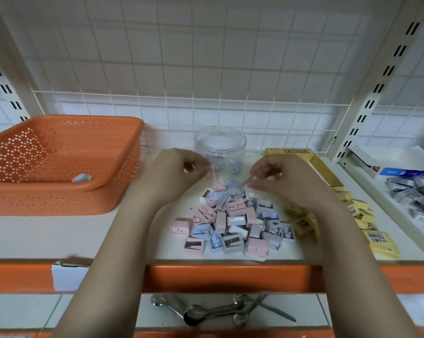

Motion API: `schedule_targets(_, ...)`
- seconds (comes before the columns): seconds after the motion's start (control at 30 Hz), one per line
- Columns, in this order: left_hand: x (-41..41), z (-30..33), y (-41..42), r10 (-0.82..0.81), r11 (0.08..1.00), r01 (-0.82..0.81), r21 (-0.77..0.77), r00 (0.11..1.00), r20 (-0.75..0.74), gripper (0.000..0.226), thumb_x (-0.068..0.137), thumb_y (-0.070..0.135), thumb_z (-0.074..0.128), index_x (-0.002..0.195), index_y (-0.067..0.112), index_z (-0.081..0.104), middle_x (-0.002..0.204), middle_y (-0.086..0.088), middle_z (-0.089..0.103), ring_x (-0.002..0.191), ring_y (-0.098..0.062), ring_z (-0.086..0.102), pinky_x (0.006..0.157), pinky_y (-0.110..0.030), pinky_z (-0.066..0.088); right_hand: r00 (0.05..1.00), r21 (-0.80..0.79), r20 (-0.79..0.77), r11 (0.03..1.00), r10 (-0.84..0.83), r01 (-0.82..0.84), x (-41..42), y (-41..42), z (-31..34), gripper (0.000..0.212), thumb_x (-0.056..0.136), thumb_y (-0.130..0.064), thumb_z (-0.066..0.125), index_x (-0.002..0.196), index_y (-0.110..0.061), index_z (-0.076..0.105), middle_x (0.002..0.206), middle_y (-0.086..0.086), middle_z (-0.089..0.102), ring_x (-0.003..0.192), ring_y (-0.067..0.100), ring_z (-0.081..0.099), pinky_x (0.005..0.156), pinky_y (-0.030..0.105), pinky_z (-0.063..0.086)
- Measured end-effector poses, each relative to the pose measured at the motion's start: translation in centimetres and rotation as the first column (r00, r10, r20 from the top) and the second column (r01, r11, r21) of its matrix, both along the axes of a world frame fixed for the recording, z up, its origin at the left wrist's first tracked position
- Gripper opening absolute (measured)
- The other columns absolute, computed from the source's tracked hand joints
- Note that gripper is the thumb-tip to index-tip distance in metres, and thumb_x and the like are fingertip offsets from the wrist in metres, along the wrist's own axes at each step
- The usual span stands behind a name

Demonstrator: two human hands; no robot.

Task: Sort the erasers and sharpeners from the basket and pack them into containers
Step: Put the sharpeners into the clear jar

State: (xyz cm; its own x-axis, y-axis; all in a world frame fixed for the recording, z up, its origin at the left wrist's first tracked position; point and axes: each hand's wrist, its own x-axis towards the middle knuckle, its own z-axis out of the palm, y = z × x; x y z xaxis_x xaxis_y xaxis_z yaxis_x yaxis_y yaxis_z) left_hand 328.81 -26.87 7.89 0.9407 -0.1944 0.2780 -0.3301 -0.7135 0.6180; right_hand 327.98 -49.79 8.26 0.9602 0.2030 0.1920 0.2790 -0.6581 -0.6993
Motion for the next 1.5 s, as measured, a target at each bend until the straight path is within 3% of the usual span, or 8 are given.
schedule_targets(0.07,-1.8,-0.7,1.0,0.009,0.999,-0.006,0.034,0.998,-0.064,0.016,0.085,0.034,0.063,0.097,0.029,0.073,0.093,0.016,0.07,0.085,-0.002,0.063,0.082,-0.03,0.052,0.997,0.075,0.073,0.997,-0.022,0.016,1.2,0.9,1.5,0.014,0.075,-0.021,0.078,0.082,-0.026,0.067,0.079,-0.007,0.065,0.071,0.002,0.058,0.065,0.007,0.043)
schedule_targets(0.2,-4.3,-1.6,2.4,-0.003,0.994,0.029,0.104,0.971,-0.237,0.038,0.074,0.048,0.067,0.104,0.024,0.072,0.099,0.013,0.07,0.084,0.003,0.061,0.075,-0.013,0.047,0.981,0.168,0.155,0.981,-0.119,0.093,5.6,3.1,2.9,0.011,0.077,-0.018,0.077,0.083,-0.015,0.068,0.075,-0.001,0.065,0.069,0.005,0.059,0.07,0.015,0.047)
schedule_targets(0.37,-5.8,-2.4,3.6,0.038,0.982,0.035,0.186,0.926,-0.375,0.046,0.072,0.035,0.078,0.115,0.032,0.064,0.108,0.011,0.064,0.088,0.006,0.055,0.065,0.002,0.036,0.964,-0.061,0.15,0.971,-0.219,0.23,10.5,5.0,2.1,0.013,0.075,-0.019,0.075,0.08,-0.008,0.073,0.079,0.002,0.069,0.072,0.012,0.06,0.062,0.024,0.046)
schedule_targets(0.53,-6.1,-3.1,3.5,0.061,0.98,0.002,0.198,0.949,-0.309,0.028,0.078,0.02,0.074,0.104,0.031,0.07,0.088,0.018,0.06,0.077,0.004,0.053,0.063,0.002,0.036,0.971,-0.248,0.077,0.939,-0.226,0.238,12.5,5.5,0.9,0.013,0.073,-0.015,0.072,0.082,-0.007,0.075,0.087,0.007,0.072,0.08,0.016,0.063,0.069,0.029,0.05)
schedule_targets(0.83,-2.7,0.2,2.7,0.024,0.999,-0.023,0.021,0.999,-0.039,0.03,0.079,0.019,0.073,0.109,0.02,0.07,0.088,0.014,0.065,0.069,0.013,0.055,0.063,-0.003,0.041,0.982,0.01,0.083,0.985,-0.171,0.17,6.2,2.9,1.7,0.005,0.084,-0.018,0.068,0.087,-0.015,0.071,0.089,0.0,0.069,0.084,0.01,0.062,0.076,0.02,0.046)
schedule_targets(0.97,1.9,2.2,0.6,0.056,0.998,-0.054,-0.02,0.994,0.097,0.03,0.082,0.022,0.071,0.112,0.016,0.069,0.095,0.006,0.066,0.078,-0.003,0.057,0.073,-0.016,0.042,0.997,-0.03,-0.073,0.999,-0.024,0.021,1.3,1.6,0.4,0.012,0.084,-0.024,0.07,0.096,-0.025,0.07,0.084,-0.015,0.068,0.075,-0.009,0.06,0.069,0.006,0.042)
schedule_targets(1.13,8.0,2.8,-1.3,0.017,0.984,-0.039,0.171,0.992,0.127,0.014,0.084,0.024,0.066,0.083,0.01,0.069,0.074,-0.01,0.058,0.067,-0.016,0.046,0.059,-0.023,0.034,0.991,-0.054,-0.135,0.999,-0.003,-0.005,-2.0,1.0,-1.9,0.025,0.076,-0.036,0.076,0.099,-0.029,0.069,0.085,-0.014,0.065,0.08,-0.005,0.059,0.064,0.002,0.04)
schedule_targets(1.5,11.6,2.2,-3.0,0.012,0.943,0.008,0.334,0.998,-0.058,0.042,0.082,0.026,0.071,0.12,0.011,0.062,0.113,-0.002,0.065,0.106,-0.018,0.057,0.088,-0.026,0.042,0.996,-0.098,-0.09,0.995,-0.005,-0.004,-3.5,1.7,-2.7,0.036,0.075,-0.033,0.078,0.109,-0.03,0.068,0.092,-0.016,0.066,0.086,-0.001,0.06,0.079,0.015,0.05)
